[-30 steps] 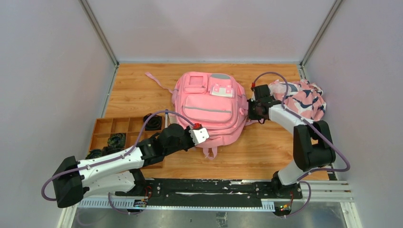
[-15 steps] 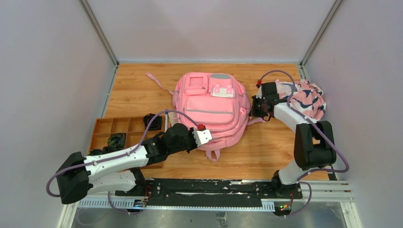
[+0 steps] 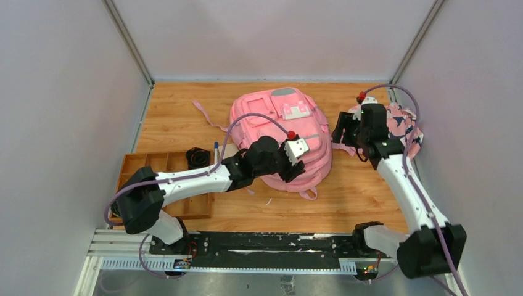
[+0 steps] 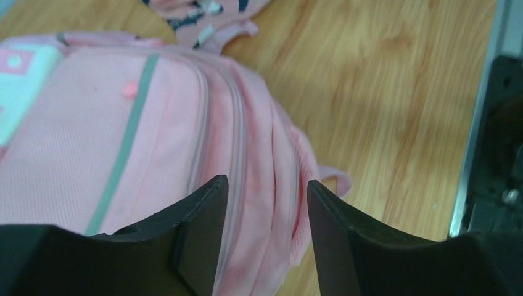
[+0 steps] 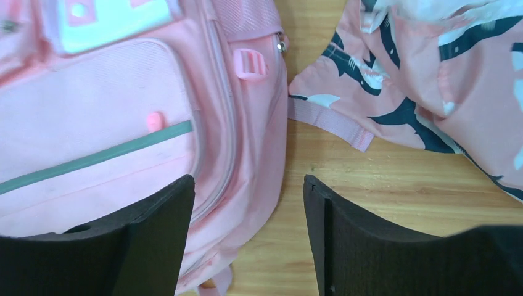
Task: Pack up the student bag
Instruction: Zip the student bag at the center of the board, then adjust the student bag at the center of the board, then pick up the stationery from the center of the board.
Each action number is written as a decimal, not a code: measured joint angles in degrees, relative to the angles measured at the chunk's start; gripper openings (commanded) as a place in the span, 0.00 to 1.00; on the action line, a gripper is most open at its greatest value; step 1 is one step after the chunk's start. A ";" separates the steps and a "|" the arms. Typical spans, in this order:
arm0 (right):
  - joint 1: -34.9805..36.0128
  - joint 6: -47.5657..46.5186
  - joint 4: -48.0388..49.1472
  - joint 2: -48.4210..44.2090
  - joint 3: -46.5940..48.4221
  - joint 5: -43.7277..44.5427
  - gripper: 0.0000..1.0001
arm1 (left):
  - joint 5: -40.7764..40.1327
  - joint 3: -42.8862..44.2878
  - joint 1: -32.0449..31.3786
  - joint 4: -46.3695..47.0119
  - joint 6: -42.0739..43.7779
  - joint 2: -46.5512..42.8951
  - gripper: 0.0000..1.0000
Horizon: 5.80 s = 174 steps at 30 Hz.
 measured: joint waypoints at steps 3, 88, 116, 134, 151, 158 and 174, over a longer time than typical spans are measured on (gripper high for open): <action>-0.02 0.55 -1.29 -7.85 -0.70 -0.98 0.70 | -0.39 4.31 -0.24 2.38 -3.56 1.14 0.65; 12.17 64.19 66.12 15.17 -27.56 -14.78 0.65 | -12.94 -11.37 23.78 -13.16 -25.46 -16.63 0.69; 10.49 52.74 45.05 -12.28 -31.74 -14.45 0.04 | -1.88 -1.38 29.27 -8.72 -34.21 1.64 0.67; 36.28 38.01 13.03 -16.65 -24.17 -2.71 0.55 | 4.00 19.74 30.10 -6.75 -35.17 15.12 0.68; 50.07 0.20 -18.51 6.99 6.97 21.07 0.58 | -9.20 6.64 30.27 -21.44 -33.77 -13.66 0.74; 50.77 -8.13 -18.64 10.80 5.64 28.70 0.53 | -12.17 -2.91 30.27 -29.51 -35.36 -22.40 0.75; 50.60 -15.41 -15.43 8.76 5.29 32.39 0.00 | -11.56 -6.19 30.27 -30.86 -37.40 -22.51 0.75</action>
